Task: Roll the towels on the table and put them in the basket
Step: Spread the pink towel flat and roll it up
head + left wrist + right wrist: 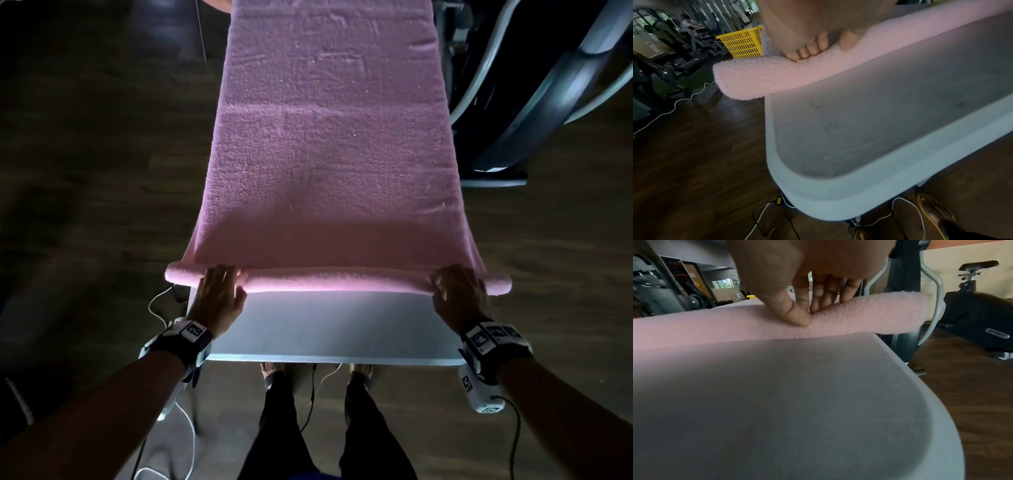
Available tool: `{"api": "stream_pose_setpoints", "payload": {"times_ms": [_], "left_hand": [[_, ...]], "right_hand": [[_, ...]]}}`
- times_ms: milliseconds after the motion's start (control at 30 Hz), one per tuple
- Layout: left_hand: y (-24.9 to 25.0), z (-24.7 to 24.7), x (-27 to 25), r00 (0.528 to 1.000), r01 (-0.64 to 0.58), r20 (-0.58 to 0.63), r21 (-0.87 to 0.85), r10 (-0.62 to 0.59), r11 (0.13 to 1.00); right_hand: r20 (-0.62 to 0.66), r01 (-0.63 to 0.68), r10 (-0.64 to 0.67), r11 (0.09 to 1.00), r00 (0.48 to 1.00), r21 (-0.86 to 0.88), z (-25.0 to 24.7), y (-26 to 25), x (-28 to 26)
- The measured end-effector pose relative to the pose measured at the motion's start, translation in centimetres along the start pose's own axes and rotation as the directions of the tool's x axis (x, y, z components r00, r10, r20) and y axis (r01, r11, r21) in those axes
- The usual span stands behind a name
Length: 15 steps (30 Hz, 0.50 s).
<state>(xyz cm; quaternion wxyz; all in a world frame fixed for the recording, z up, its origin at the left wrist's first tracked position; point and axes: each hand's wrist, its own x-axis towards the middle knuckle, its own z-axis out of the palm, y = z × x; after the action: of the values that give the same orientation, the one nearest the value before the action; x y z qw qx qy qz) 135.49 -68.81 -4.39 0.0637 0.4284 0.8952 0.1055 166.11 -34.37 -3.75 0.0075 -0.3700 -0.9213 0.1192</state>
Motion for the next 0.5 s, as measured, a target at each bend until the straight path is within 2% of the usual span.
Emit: {"api": "stream_pose_setpoints", "payload": {"times_ms": [67, 167, 267, 400, 500], "left_hand": [[-0.2, -0.2, 0.1, 0.998, -0.018, 0.067, -0.005, 0.019, 1.000], [-0.4, -0.6, 0.9, 0.996, -0.020, 0.082, 0.006, 0.020, 1.000], [0.0, -1.0, 1.8, 0.991, 0.013, 0.136, 0.027, -0.017, 1.000], [0.3, -1.8, 1.5, 0.959, 0.023, 0.281, 0.058, -0.038, 0.998], [1.1, -2.9, 0.5, 0.941, 0.029, 0.334, 0.081, -0.055, 0.996]], "right_hand": [[0.076, 0.001, 0.000, 1.000, 0.997, -0.009, -0.2, 0.0, -0.3], [0.129, 0.048, -0.045, 0.999, 0.991, -0.021, -0.4, 0.0, 0.1], [0.178, 0.017, -0.017, 1.000, 0.984, -0.001, -0.6, 0.0, 1.0], [0.268, -0.002, 0.019, 0.998, 0.963, -0.066, -1.6, -0.4, 1.1], [0.350, 0.029, 0.030, 0.986, 0.936, -0.161, -2.5, -0.6, 0.0]]}}
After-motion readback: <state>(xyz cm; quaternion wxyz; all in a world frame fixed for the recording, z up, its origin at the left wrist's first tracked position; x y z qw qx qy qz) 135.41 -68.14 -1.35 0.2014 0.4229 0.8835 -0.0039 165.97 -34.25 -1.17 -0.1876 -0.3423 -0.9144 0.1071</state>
